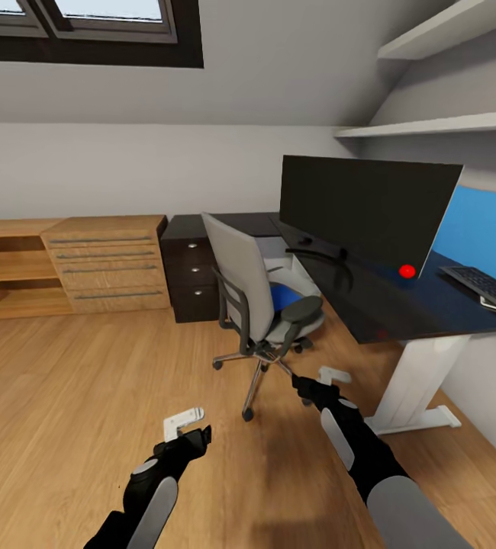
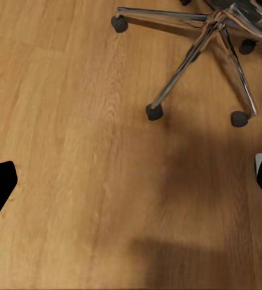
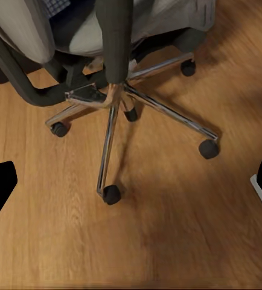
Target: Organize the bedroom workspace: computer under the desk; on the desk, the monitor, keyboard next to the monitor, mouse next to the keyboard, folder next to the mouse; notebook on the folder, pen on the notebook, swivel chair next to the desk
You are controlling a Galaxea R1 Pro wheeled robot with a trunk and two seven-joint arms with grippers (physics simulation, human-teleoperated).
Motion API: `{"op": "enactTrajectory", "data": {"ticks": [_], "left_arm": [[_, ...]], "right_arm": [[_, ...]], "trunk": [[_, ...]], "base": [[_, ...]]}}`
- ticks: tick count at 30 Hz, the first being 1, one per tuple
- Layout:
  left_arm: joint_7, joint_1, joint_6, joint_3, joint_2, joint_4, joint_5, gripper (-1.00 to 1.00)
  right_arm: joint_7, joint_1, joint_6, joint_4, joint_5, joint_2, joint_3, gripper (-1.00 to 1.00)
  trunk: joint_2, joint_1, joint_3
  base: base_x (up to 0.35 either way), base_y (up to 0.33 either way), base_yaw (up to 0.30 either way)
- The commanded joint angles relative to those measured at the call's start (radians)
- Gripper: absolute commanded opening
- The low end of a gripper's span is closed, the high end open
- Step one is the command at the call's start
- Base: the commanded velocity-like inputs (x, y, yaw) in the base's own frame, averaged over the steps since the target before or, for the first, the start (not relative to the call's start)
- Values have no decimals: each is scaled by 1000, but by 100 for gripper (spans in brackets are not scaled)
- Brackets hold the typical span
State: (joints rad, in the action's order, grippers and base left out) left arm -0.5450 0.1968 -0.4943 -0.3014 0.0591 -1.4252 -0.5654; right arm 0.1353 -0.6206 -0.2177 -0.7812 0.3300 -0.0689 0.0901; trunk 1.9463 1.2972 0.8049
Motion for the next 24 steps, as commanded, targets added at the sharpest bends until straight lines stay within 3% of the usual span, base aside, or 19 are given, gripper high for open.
{"op": "enactTrajectory", "data": {"ticks": [1,6,7,13,24], "left_arm": [[-9,0,-1,-2,-38,-15,-13,100],[-9,-1,0,-3,-61,-23,-32,100],[-12,-1,1,-1,-69,-25,-51,100],[-14,-1,2,1,-72,-27,-60,100],[-15,-2,2,1,-73,-27,-61,100]], "right_arm": [[9,7,-23,-13,31,12,4,100],[8,14,-40,-20,52,18,5,100],[7,22,-45,-23,61,20,5,100],[8,28,-50,-32,65,21,5,100],[8,70,-56,-136,67,21,6,100]], "trunk": [[8,4,4],[43,23,20],[50,27,23],[92,50,42],[169,92,76]], "base": [[0,0,0],[0,0,0],[0,0,0],[0,0,0],[0,0,-25]]}}
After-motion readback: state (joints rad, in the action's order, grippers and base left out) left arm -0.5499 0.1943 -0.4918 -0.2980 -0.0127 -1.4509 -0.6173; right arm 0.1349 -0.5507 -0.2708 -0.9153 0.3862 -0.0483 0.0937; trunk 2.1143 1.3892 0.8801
